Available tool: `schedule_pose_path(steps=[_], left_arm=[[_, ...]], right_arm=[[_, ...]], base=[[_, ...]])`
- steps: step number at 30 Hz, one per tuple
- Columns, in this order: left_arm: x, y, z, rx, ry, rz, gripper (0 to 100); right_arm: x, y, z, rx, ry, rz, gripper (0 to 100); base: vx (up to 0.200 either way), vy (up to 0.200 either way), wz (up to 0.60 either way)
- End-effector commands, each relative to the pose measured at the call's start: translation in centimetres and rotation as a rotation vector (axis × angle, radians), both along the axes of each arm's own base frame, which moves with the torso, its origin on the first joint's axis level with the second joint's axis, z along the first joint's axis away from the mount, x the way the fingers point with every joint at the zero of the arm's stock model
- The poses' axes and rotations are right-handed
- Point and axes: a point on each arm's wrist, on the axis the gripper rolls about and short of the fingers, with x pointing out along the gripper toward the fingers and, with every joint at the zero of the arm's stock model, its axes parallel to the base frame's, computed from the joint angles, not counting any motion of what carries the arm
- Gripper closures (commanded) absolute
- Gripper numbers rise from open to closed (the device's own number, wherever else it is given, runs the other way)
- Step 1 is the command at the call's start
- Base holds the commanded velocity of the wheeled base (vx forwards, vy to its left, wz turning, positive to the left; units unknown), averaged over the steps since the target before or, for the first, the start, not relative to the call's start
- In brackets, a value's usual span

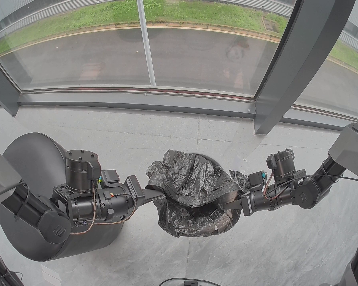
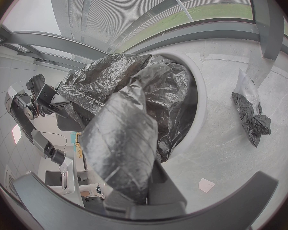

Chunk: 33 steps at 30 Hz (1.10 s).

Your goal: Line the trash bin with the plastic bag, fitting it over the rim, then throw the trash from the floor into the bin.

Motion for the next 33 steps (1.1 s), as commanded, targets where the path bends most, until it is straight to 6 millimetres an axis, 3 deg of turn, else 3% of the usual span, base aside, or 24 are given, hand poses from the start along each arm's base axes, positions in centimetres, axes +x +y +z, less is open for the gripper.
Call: schedule_pose_path(steps=[1, 14, 33], left_arm=[[0.6, -0.1, -1.3, 0.011, 0.021, 0.007, 100], [1.4, 0.0, -3.0, 0.023, 0.044, 0.021, 100], [1.6, -0.1, -3.4, 0.025, 0.048, 0.021, 100]], right_arm=[[-0.1, -0.3, -0.3, -0.005, 0.007, -0.009, 100], [0.5, -1.7, -0.4, 0.009, -0.036, -0.055, 100], [0.3, -3.0, -0.8, 0.026, -0.096, -0.118, 100]], base=[[0.000, 0.000, 0.00], [0.000, 0.000, 0.00], [0.000, 0.000, 0.00]])
